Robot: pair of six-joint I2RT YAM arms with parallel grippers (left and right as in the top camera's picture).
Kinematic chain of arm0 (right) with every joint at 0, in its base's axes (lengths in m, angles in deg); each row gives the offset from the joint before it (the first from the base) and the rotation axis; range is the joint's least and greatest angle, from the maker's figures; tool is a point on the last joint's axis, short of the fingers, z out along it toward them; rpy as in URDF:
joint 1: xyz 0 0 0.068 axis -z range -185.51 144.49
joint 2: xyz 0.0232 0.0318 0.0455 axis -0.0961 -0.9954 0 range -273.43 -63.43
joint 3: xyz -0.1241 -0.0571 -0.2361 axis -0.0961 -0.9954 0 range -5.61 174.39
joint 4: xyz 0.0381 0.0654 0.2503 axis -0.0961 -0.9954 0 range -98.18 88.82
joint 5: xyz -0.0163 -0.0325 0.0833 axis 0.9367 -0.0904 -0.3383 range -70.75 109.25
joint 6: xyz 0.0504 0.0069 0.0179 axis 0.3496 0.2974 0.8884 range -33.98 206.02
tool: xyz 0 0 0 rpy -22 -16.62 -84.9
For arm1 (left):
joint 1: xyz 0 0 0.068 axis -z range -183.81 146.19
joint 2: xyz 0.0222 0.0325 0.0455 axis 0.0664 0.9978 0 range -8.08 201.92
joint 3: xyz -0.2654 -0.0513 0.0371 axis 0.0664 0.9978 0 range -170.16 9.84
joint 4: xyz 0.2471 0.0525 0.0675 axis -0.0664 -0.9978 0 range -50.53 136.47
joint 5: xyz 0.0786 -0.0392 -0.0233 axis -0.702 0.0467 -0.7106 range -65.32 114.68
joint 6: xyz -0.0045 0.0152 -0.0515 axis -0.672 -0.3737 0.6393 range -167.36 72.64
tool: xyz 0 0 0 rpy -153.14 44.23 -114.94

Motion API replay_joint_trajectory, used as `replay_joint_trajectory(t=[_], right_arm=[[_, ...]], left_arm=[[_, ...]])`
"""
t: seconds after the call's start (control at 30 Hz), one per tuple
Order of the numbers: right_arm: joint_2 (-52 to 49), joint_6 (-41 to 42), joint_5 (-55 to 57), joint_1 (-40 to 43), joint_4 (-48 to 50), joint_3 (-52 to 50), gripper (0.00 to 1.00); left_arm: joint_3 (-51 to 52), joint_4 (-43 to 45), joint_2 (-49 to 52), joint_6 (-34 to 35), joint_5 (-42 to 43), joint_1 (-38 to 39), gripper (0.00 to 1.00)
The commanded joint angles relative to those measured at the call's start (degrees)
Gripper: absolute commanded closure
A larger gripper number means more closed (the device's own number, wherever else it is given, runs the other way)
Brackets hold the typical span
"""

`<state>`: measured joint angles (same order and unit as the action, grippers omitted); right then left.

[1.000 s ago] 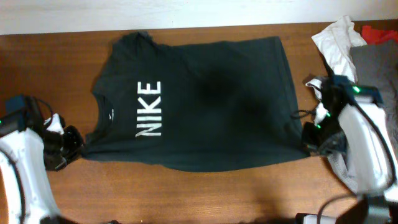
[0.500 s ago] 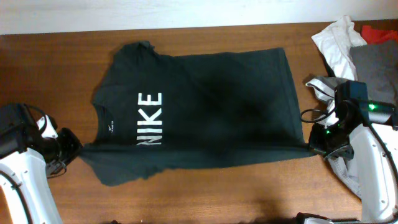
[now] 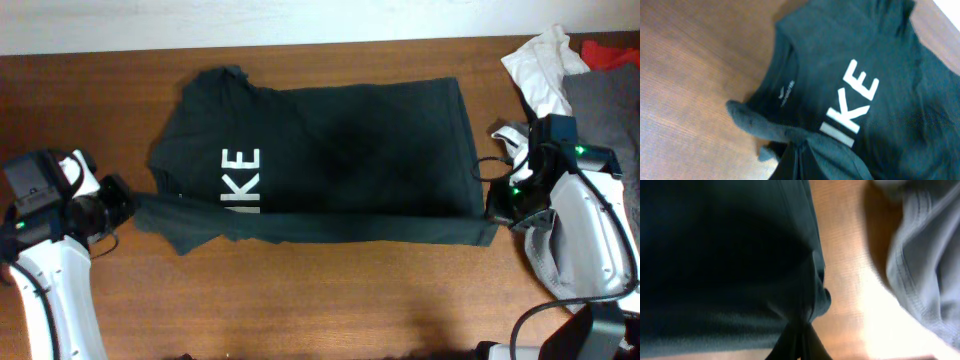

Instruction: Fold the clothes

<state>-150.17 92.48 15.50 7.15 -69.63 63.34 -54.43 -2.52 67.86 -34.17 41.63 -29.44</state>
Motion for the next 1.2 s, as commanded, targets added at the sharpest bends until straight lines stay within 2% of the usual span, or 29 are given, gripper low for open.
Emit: replay_joint_trajectory(t=[0.0,0.33,0.67,0.97,1.17], right_arm=[[-1.51,-0.72,-2.14,0.11,3.52,-0.26,0.96],[-3.91,-1.95,-3.58,-0.33,14.97,-0.26,0.96],[-10.95,-1.95,-3.56,-2.62,20.33,-0.28,0.96],[-15.5,-1.92,-3.13,-4.81,23.21,-0.28,0.95],[-15.8,-1.53,0.35,-4.79,24.41,-0.28,0.96]], left_arm=[[0.7,3.21,1.84,0.74,-0.48,2.03,1.0],[0.7,8.37,11.8,0.74,-0.17,2.29,1.0],[0.7,17.79,21.75,0.72,-0.17,5.86,1.0],[0.7,20.11,24.65,0.7,-0.94,8.28,1.0],[0.7,20.83,24.65,0.7,-6.03,8.26,1.0]])
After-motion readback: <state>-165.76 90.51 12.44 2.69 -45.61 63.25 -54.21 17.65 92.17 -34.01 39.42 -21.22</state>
